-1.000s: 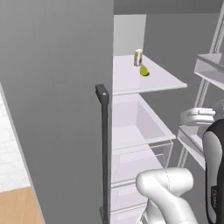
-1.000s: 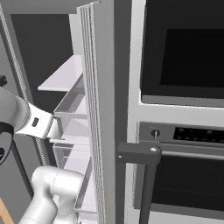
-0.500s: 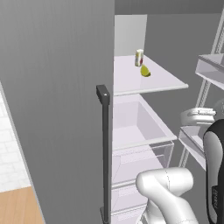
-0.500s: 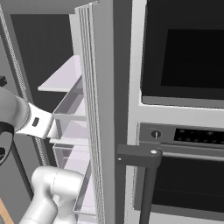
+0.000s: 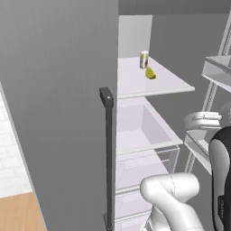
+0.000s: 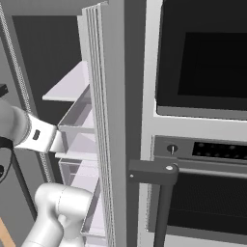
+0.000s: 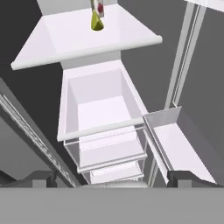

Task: Grab a lemon wedge from the fridge and one ice cube from the ice bowl, and put them in the glass of lemonade.

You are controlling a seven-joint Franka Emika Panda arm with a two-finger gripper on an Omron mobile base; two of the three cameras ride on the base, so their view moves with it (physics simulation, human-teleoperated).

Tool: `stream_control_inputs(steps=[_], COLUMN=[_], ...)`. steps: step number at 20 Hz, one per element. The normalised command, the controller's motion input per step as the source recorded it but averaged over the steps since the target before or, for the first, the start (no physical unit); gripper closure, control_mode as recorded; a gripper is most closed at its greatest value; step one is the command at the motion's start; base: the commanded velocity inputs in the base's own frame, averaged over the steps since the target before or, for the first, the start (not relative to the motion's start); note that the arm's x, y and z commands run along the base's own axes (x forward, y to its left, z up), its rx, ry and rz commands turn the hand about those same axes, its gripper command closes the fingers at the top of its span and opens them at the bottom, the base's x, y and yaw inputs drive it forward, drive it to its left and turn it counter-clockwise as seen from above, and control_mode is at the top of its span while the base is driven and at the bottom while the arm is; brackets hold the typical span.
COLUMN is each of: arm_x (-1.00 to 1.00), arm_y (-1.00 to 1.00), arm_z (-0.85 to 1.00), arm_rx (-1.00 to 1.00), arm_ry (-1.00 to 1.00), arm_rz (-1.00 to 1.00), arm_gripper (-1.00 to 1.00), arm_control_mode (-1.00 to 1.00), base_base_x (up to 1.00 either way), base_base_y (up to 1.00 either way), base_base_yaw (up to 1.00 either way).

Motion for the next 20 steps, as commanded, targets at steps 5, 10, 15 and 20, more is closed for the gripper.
stream_control_inputs(steps=[5,10,15,20], arm_x=[0.04,0.0,0.3,0.22], arm_y=[0.26,0.34,-0.12,-0.35], arm_z=[0.0,-0.02,0.17,0.88], arm_rx=[0.0,-0.01,0.0,0.02], arm_ry=[-0.07,-0.01,-0.01,-0.07], arm_rz=[-0.07,-0.07,-0.03,0.09], arm_gripper=[-1.0,-1.0,-1.0,-1.0], arm_control_mode=[-1.0,-1.0,-1.0,-1.0], base_base_x=[0.0,0.0,0.0,0.0], base_base_y=[0.0,0.0,0.0,0.0], base_base_yaw=[0.0,0.0,0.0,0.0])
